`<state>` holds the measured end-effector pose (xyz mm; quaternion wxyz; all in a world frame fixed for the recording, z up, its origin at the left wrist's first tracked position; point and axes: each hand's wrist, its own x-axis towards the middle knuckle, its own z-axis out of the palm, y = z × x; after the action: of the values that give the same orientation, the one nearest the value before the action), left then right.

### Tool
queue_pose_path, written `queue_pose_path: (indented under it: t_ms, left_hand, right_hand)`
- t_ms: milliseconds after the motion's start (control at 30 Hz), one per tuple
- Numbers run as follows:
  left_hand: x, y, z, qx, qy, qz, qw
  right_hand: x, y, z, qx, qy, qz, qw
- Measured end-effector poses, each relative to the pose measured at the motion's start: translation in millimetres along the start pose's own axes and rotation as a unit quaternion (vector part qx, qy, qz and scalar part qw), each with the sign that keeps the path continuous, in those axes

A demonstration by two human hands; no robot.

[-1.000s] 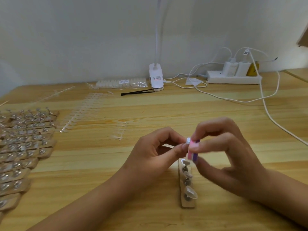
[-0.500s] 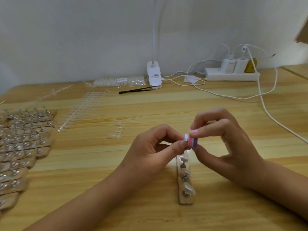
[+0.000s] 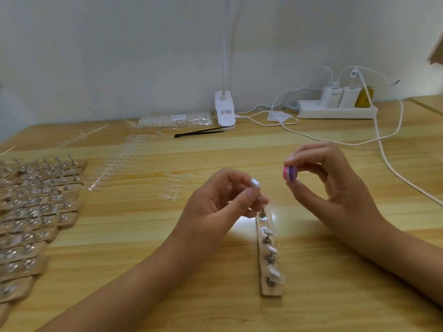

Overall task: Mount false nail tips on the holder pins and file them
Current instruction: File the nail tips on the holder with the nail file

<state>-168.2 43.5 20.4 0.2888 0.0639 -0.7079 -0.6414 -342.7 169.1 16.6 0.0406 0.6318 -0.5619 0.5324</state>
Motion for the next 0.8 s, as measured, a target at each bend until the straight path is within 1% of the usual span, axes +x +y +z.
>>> queue_pose_path:
  t_ms: [100, 333, 433, 567, 800]
  left_hand:
    - [1.3, -1.2, -1.5, -0.018, 0.019, -0.017, 0.999]
    - [1.9, -0.6, -2.0, -0.026, 0.017, -0.052, 0.998]
    - [1.9, 0.3, -0.2, -0.035, 0.020, -0.054, 0.998]
    - [2.3, 1.1, 0.6, -0.045, 0.021, -0.059, 0.997]
    - [-0.4, 3.1, 1.5, -0.026, -0.023, -0.060, 0.998]
  right_hand:
    - [-0.9, -4.6, 1.2, -0.050, -0.007, -0.038, 0.998]
    - [-5.2, -13.9, 2.2, -0.114, -0.022, -0.116, 0.987]
    - [-5.8, -14.1, 2.7, -0.120, -0.026, -0.122, 0.985]
    - [-5.0, -11.9, 2.0, -0.140, -0.012, -0.118, 0.983]
    - [-5.1, -10.7, 2.3, -0.150, -0.005, -0.107, 0.983]
